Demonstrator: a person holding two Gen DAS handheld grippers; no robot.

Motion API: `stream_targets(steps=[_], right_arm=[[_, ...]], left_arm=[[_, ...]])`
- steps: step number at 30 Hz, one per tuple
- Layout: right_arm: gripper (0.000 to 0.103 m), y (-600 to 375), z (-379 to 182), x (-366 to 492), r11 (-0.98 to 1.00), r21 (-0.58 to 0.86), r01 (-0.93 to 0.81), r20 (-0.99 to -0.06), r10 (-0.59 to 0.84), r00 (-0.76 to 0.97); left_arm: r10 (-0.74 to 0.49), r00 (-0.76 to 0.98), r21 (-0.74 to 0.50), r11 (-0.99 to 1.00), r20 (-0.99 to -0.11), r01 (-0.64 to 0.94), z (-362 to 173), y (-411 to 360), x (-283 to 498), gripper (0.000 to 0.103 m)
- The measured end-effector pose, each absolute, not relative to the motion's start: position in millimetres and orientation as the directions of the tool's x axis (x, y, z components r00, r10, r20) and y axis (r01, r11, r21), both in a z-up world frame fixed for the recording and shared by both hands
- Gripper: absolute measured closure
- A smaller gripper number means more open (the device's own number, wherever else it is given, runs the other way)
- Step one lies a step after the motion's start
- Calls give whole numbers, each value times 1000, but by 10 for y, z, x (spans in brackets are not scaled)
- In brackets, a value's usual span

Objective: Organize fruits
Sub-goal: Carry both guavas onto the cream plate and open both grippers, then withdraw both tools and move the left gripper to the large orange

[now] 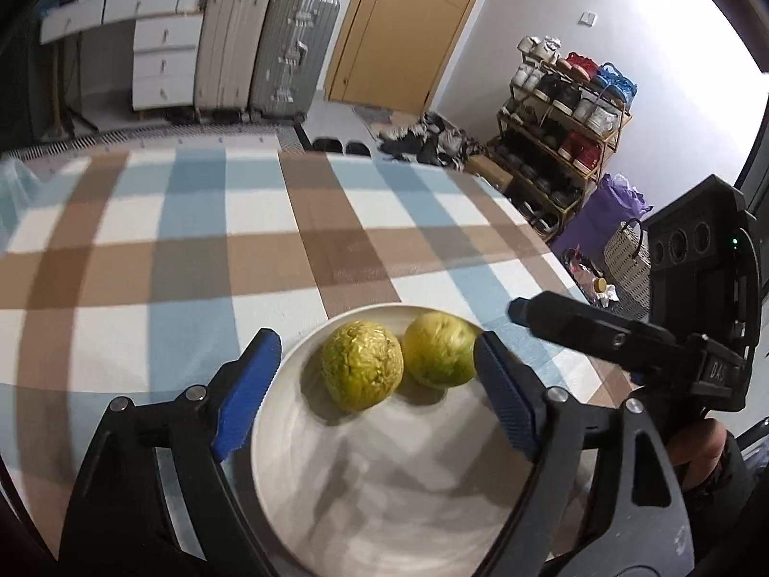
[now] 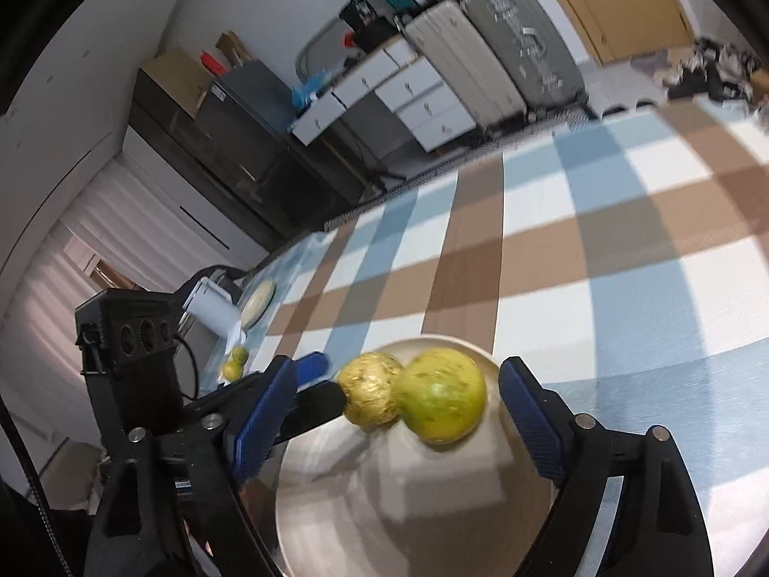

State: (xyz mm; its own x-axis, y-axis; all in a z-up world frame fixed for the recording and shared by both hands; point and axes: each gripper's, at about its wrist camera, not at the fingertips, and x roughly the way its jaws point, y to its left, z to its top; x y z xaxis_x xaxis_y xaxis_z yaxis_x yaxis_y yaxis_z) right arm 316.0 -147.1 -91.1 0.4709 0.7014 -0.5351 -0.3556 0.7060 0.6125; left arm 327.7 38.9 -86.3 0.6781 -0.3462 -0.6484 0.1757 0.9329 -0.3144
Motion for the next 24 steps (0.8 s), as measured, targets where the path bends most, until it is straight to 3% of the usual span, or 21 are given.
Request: stream_targets(steps=[2, 3, 9, 13, 24], right_arm=[[9, -1533, -786, 3045, 713, 601, -361, -525, 693, 494], [0, -1563, -724, 2980, 721, 591, -361, -525, 684, 506], [0, -1776, -433, 2501, 733, 575, -363, -471, 659, 586], [0, -1881, -334, 2138, 750, 569, -338, -465, 632, 620], [0, -1890, -33, 1072, 831, 429, -354, -449, 536, 715]], left_arm=[[-334, 695, -294, 938, -637, 182, -731, 375, 3134, 22], [-327, 702, -284, 941, -633, 182, -672, 366, 3059, 21], [-268, 734, -258, 957, -624, 130, -406, 348, 2531, 15], [-224, 771, -237, 967, -596, 98, -261, 330, 2076, 1], [-170, 803, -194, 979, -571, 69, -61, 235, 1065, 1]])
